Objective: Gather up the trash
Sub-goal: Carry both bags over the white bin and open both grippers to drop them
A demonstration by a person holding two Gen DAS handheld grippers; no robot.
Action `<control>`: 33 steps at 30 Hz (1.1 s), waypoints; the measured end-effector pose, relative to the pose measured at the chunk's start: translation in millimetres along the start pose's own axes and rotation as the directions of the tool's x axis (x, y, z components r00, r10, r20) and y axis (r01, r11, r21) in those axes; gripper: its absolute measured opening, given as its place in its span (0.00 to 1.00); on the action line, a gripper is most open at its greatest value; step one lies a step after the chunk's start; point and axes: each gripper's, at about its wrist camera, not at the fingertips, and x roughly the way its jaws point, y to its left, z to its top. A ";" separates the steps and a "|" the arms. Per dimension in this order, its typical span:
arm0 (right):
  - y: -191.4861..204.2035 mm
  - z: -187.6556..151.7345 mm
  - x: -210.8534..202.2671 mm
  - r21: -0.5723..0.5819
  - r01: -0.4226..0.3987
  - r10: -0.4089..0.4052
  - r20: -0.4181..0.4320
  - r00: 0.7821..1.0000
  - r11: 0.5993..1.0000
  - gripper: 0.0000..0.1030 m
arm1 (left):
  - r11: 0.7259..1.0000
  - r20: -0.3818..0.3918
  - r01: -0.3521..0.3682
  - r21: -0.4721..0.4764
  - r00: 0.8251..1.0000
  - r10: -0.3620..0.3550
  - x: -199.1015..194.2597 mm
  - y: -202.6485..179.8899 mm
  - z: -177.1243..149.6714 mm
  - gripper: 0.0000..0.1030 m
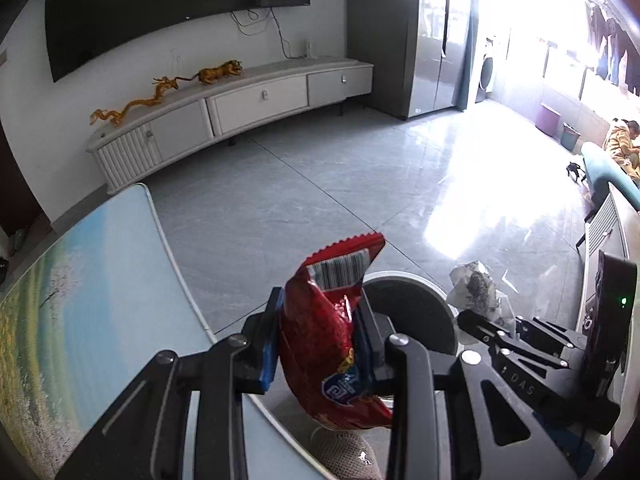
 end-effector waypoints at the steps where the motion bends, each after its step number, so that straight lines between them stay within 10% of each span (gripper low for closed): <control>1: -6.2 1.1 5.7 0.010 0.009 -0.009 -0.011 1.000 1.000 0.26 | 1.000 -0.013 0.014 0.003 1.000 -0.014 9.1 -5.5 2.4 0.31; 12: -52.0 0.6 52.8 0.044 0.086 -0.081 -0.110 0.991 0.995 0.56 | 0.985 -0.110 0.156 -0.073 0.980 -0.164 86.3 -32.8 18.1 0.61; 33: -37.1 12.9 23.3 0.034 0.132 -0.131 -0.044 0.990 0.991 0.77 | 0.984 -0.055 0.135 -0.119 0.988 -0.142 55.2 3.8 21.3 0.62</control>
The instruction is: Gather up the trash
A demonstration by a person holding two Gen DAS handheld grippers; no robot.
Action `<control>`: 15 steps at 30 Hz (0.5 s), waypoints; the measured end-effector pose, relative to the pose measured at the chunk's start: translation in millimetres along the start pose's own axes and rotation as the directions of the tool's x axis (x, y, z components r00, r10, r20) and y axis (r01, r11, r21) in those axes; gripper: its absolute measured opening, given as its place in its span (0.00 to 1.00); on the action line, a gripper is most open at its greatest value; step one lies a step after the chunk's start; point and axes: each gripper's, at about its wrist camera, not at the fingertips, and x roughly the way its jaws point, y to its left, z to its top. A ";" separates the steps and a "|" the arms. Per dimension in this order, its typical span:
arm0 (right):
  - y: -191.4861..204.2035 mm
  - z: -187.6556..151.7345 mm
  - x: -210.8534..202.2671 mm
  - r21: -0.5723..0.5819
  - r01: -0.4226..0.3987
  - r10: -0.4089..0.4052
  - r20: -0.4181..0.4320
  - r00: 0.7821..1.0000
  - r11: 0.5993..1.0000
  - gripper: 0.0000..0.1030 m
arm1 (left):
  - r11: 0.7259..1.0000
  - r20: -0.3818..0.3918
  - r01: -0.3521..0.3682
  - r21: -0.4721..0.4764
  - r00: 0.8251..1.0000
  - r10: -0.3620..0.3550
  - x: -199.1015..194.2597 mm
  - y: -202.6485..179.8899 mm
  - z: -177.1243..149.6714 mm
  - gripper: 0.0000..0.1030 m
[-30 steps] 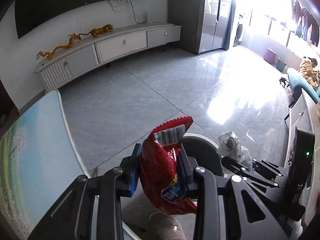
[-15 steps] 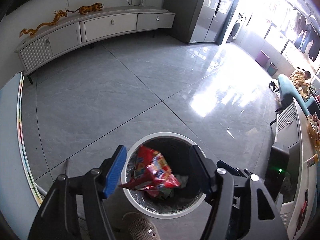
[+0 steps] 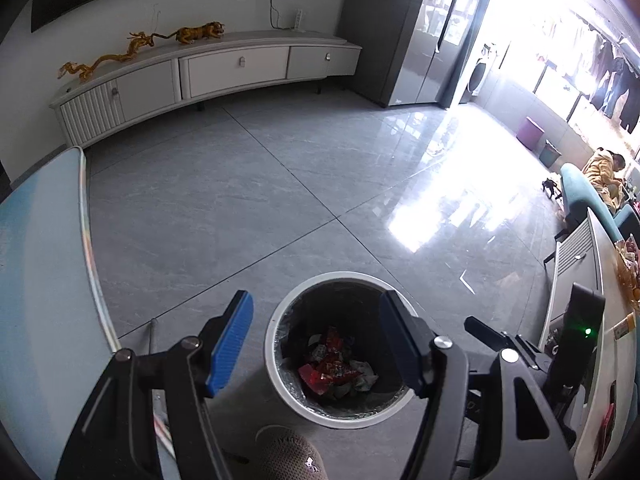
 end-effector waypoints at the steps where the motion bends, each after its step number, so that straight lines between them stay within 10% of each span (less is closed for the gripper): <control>1: 4.3 0.7 -3.5 -0.006 0.001 -0.001 0.012 1.000 1.000 0.79 | 1.000 0.015 -0.013 -0.005 1.000 0.013 -7.1 4.1 -1.1 0.62; 15: 124.8 -0.3 -66.6 -0.228 0.014 0.026 0.170 0.985 0.973 0.97 | 0.945 0.187 -0.276 -0.173 0.933 0.307 -133.1 103.0 -42.6 0.69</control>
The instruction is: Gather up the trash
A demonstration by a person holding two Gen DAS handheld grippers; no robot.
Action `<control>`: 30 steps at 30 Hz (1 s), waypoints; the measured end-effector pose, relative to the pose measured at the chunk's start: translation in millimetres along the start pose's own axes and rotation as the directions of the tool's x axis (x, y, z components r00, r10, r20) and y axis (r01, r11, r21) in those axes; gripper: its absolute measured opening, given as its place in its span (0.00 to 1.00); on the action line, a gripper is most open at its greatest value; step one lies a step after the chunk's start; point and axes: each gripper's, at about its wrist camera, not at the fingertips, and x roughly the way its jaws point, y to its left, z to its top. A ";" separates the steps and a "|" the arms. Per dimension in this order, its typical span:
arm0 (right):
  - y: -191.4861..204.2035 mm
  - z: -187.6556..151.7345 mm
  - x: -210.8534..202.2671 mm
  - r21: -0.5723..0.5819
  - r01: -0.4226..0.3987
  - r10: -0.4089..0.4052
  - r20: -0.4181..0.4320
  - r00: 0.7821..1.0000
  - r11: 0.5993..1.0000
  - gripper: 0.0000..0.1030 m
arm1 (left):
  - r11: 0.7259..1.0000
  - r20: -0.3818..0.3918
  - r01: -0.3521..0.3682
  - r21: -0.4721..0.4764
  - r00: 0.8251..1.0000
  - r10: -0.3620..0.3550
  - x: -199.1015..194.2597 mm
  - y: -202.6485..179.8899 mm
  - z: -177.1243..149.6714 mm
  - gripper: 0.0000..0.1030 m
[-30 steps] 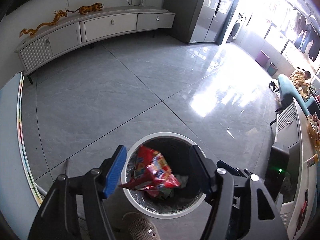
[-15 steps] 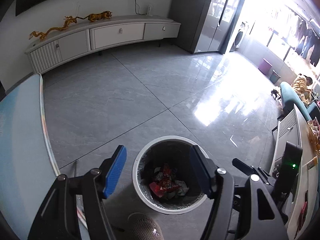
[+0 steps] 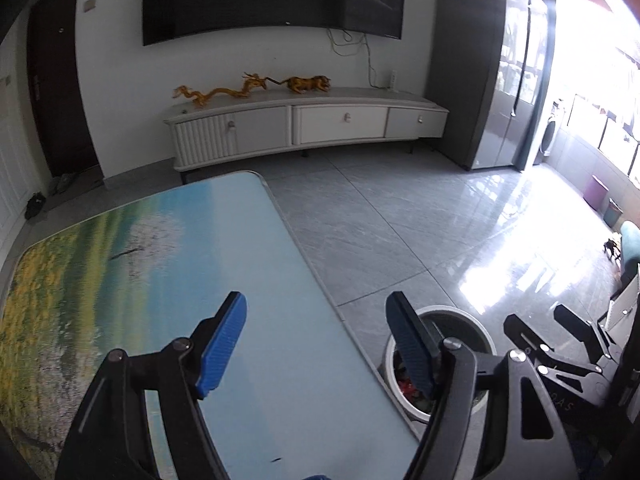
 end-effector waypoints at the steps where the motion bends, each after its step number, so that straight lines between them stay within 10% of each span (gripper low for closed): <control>1: 10.2 2.0 -3.9 -0.018 -0.004 0.004 0.011 1.000 1.000 0.97 | 1.000 0.020 -0.023 -0.009 1.000 0.023 -8.2 10.1 -0.4 0.69; 12: 126.3 9.2 -52.6 -0.195 -0.052 0.081 0.145 0.986 0.979 0.97 | 0.951 0.161 -0.276 -0.141 0.941 0.297 -93.0 104.3 -26.5 0.76; 19: 167.3 0.2 -70.7 -0.255 -0.062 0.119 0.213 0.970 0.965 0.99 | 0.903 0.183 -0.370 -0.221 0.893 0.411 -125.9 134.3 -51.4 0.96; 30: 203.7 -17.8 -80.3 -0.329 -0.055 0.142 0.246 0.959 0.943 1.00 | 0.835 0.132 -0.467 -0.293 0.845 0.519 -135.8 175.5 -77.8 0.99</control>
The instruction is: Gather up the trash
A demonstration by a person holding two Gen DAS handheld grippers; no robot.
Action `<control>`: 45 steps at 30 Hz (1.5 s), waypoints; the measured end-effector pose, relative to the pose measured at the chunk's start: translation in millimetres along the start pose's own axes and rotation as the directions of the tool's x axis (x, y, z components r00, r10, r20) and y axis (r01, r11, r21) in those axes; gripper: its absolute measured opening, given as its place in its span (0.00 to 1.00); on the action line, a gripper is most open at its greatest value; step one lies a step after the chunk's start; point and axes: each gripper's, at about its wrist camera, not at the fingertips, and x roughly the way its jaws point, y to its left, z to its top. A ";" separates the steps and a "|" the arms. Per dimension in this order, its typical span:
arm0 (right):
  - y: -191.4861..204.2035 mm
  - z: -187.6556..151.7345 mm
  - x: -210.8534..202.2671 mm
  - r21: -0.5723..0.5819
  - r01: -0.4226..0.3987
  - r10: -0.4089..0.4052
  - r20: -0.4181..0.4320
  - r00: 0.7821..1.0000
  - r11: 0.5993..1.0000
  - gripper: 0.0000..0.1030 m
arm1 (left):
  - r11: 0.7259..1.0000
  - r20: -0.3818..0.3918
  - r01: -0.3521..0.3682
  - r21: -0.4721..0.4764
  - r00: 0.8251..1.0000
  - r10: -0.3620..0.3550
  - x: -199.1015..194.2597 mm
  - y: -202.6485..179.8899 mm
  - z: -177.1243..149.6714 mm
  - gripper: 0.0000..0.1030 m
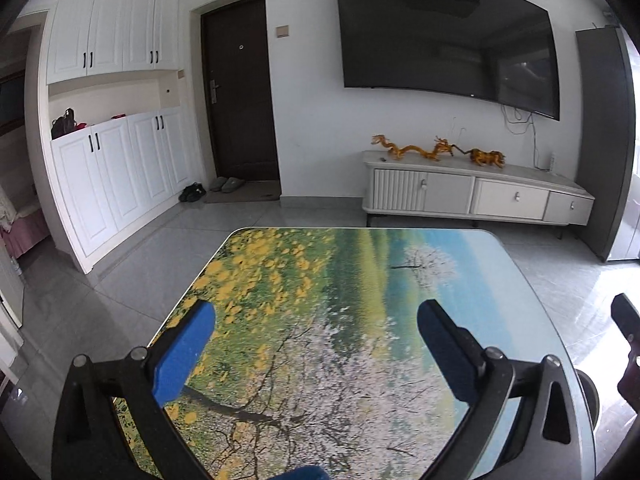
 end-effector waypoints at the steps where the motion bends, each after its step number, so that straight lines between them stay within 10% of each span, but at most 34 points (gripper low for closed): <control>1: 1.5 -0.2 -0.5 -0.002 0.002 -0.002 0.002 1.000 1.000 1.00 | 1.000 -0.003 -0.005 -0.002 1.000 0.005 1.1 2.0 -1.3 0.99; 45: -53.6 -15.3 9.7 0.109 0.091 -0.086 -0.049 0.995 0.990 1.00 | 0.988 0.026 0.121 0.093 0.992 -0.124 -6.9 -51.3 4.3 0.99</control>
